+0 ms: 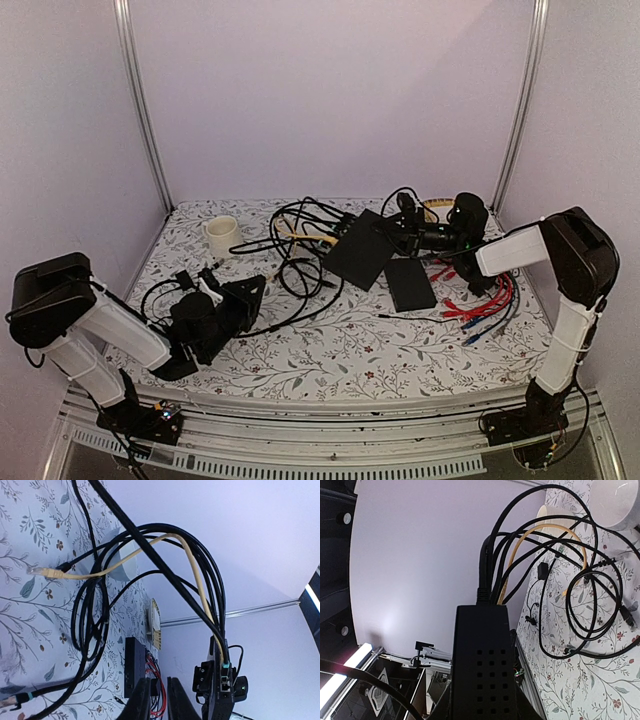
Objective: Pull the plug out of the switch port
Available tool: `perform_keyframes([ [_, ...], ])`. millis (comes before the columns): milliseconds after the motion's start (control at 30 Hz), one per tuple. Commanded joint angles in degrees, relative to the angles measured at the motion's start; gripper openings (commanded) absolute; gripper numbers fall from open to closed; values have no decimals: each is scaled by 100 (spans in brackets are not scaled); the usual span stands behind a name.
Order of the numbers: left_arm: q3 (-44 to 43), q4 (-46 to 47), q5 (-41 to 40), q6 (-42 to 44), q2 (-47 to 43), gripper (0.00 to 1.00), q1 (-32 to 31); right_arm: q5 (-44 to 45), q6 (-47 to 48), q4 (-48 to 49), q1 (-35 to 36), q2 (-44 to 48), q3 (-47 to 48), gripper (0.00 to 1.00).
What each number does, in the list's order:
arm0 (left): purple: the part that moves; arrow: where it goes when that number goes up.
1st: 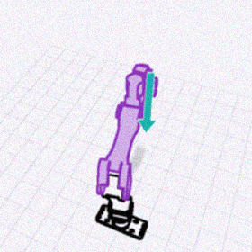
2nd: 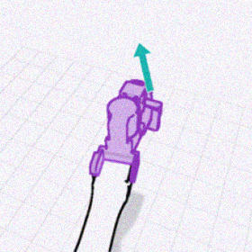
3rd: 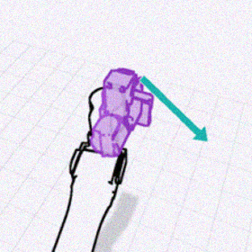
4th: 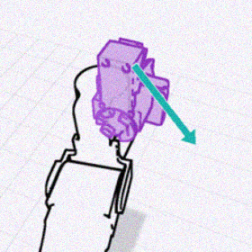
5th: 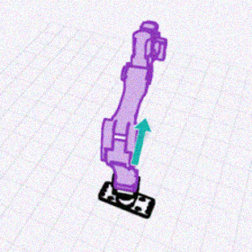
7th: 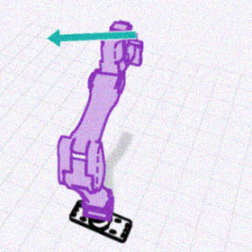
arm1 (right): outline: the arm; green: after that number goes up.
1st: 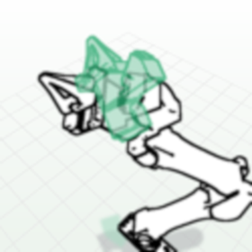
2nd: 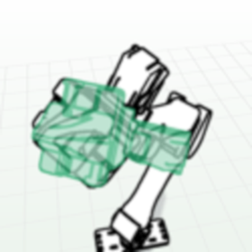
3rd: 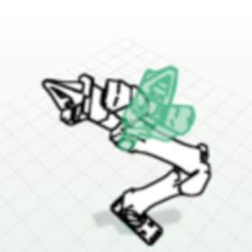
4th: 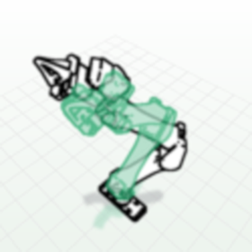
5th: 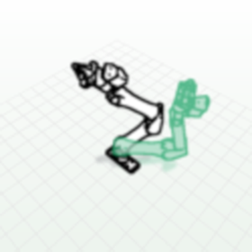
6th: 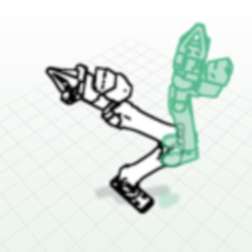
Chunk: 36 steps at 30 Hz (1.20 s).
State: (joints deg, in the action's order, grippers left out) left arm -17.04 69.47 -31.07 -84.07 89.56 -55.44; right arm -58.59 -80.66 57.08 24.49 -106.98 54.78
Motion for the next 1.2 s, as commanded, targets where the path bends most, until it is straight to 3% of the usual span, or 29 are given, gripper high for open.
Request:
perform_keyframes([
  [0, -33, -133, -350, 52, -128, 15, -4, 163, -37, 743, 20, 411, 156, 1],
  [367, -107, 864, 324, 690, 198, 25, -6, 125, -8, 770, 25, 501, -8, 1],
  [500, -152, 1540, 886, 1045, 445, 36, -13, 6, 2, 793, 21, 524, -37, 1],
  [733, -382, 2257, 1909, 1474, 888, 41, -86, -115, -48, 990, 46, 561, -219, 1],
  [933, -554, 2329, 2273, 1765, 1021, 42, -170, -90, -66, 1068, 173, 636, -383, 1],
  [1167, -787, 1485, 2322, 2361, 625, 44, -315, -65, 10, 1042, 253, 739, -559, 2],
])
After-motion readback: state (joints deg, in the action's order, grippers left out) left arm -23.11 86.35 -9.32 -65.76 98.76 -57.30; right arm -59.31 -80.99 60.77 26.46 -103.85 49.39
